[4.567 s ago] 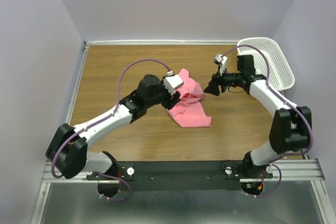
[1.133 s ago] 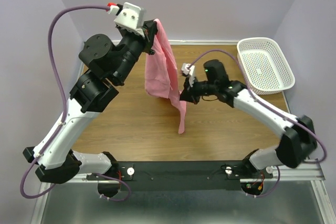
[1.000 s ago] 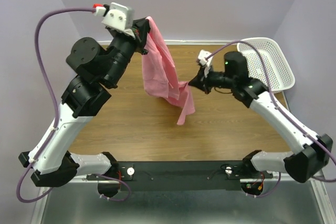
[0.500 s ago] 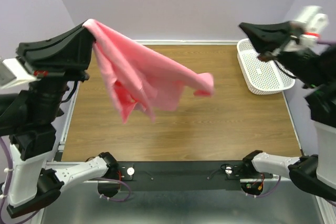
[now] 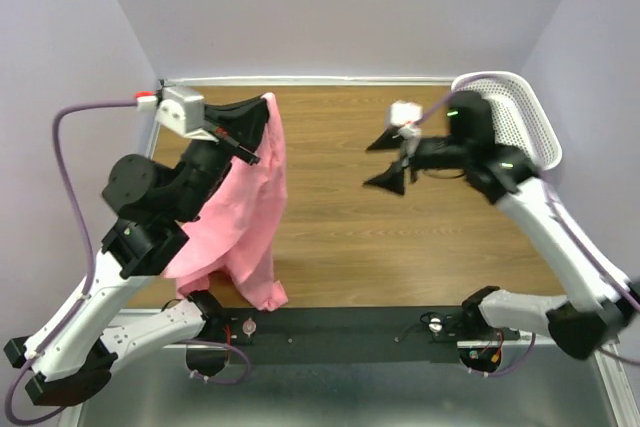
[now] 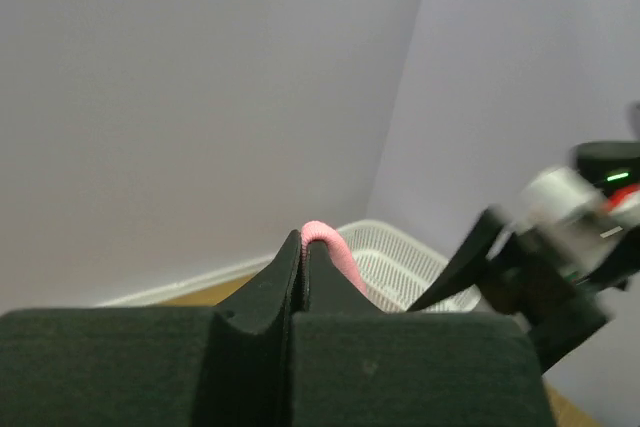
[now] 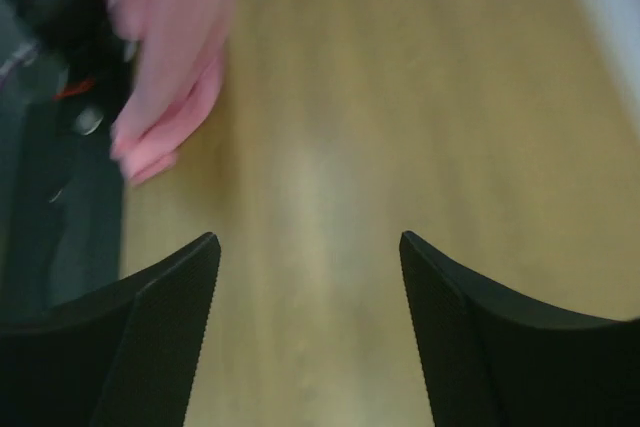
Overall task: Fold and stack the t-shirts
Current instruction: Flatten the tshirt out
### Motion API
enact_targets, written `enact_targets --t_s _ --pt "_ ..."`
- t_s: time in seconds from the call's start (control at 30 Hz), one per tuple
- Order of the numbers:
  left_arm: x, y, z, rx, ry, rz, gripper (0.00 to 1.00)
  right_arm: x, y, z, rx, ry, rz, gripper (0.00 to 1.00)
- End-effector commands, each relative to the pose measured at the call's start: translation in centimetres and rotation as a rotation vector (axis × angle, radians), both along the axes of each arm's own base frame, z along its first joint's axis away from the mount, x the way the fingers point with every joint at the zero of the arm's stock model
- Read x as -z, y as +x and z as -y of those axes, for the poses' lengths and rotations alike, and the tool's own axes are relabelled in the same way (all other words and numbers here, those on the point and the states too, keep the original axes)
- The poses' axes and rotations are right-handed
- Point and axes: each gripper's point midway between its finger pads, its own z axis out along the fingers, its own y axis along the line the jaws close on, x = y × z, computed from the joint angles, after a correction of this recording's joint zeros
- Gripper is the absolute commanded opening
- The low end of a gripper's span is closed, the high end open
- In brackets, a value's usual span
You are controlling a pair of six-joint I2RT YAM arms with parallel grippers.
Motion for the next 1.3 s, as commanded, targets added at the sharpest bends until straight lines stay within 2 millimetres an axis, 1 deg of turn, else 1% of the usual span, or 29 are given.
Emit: enact_targets --t_s 0.0,0.03,0.07,0.1,0.13,0.17,0.2,0.3,0.37,0.4,0.47,0.53,0.57,0.6,0.7,0.8,0.83,0.87,0.9,0.97,1.0,1.03,1.17,1.23,1.27 --pt "-1.8 0.1 -1.0 -0.036 -0.048 0.025 0.00 8.6 -5.0 -2.7 -0.363 0.001 -0.256 0.82" --pt "-1.8 0.4 -0.7 -0.036 -0.045 0.024 0.00 10.4 -5.5 -3.6 -0.375 -0.011 -0.260 0.84" --pt "-2.2 0.2 -0.8 -0.034 -0.049 0.032 0.00 11.1 -5.6 -4.0 -0.367 -0.024 -0.253 0.84" --pt "-2.7 0.3 -0.6 -0.029 -0.053 0.039 0.00 11.8 -5.1 -4.3 -0.327 -0.043 -0.239 0.85" --pt "-3.1 0.2 -0.4 -0.021 -0.060 0.047 0.00 12.2 -5.4 -4.9 -0.328 -0.050 -0.242 0.85" --pt "-3.1 0.6 0.1 -0.015 -0.058 0.044 0.00 12.4 -5.0 -5.3 -0.307 -0.037 -0.243 0.85" --pt "-3.7 0.4 0.3 0.000 -0.062 0.055 0.00 12.7 -4.5 -5.6 -0.284 -0.036 -0.246 0.85" --pt "-4.6 0.5 1.3 0.035 -0.081 0.067 0.00 13.3 -4.1 -6.4 -0.283 -0.029 -0.225 0.85" --pt "-4.7 1.0 2.0 0.047 -0.082 0.065 0.00 13.1 -3.6 -6.8 -0.265 -0.021 -0.216 0.85" --pt "-5.2 0.8 2.0 0.056 -0.086 0.073 0.00 12.7 -2.9 -6.8 -0.232 -0.020 -0.196 0.85" --pt "-5.3 1.0 2.5 0.064 -0.083 0.074 0.00 11.8 -2.0 -6.6 -0.181 -0.015 -0.165 0.86" --pt "-5.3 1.2 2.7 0.064 -0.080 0.073 0.00 11.1 -1.8 -6.3 -0.156 -0.010 -0.139 0.86" --pt "-5.4 1.2 2.7 0.062 -0.076 0.075 0.00 10.3 -2.1 -6.0 -0.153 0.004 -0.125 0.87" --pt "-5.5 1.3 2.7 0.059 -0.074 0.075 0.00 9.9 -1.9 -5.6 -0.126 0.005 -0.115 0.89" --pt "-5.5 1.1 2.5 0.058 -0.077 0.073 0.00 9.4 -1.8 -4.6 -0.081 -0.005 -0.103 0.90" --pt "-5.8 0.9 2.5 0.066 -0.080 0.078 0.00 11.1 -2.0 -4.0 -0.079 -0.031 -0.139 0.91" --pt "-5.9 0.9 2.5 0.068 -0.080 0.079 0.00 12.0 -2.4 -4.1 -0.092 -0.042 -0.156 0.91" --pt "-5.8 1.0 2.8 0.072 -0.073 0.077 0.00 13.8 -2.5 -3.9 -0.101 -0.067 -0.174 0.91" --pt "-6.2 0.8 2.7 0.077 -0.075 0.085 0.00 15.1 -2.4 -4.0 -0.101 -0.089 -0.195 0.91" --pt "-6.6 0.7 3.0 0.092 -0.075 0.092 0.00 17.4 -1.8 -3.9 -0.071 -0.129 -0.230 0.91" --pt "-6.7 0.8 3.1 0.094 -0.072 0.094 0.00 18.1 -1.4 -4.0 -0.055 -0.140 -0.250 0.90" --pt "-6.8 0.7 3.1 0.097 -0.074 0.097 0.00 19.5 -1.0 -4.3 -0.048 -0.163 -0.286 0.90" --pt "-7.3 0.7 3.4 0.105 -0.074 0.103 0.00 20.9 -0.8 -5.4 -0.057 -0.152 -0.353 0.88" --pt "-7.4 0.6 3.4 0.111 -0.074 0.105 0.00 21.3 -0.7 -5.7 -0.067 -0.150 -0.368 0.81" --pt "-7.4 0.7 3.4 0.106 -0.074 0.105 0.00 21.2 -0.8 -5.8 -0.072 -0.147 -0.369 0.77"
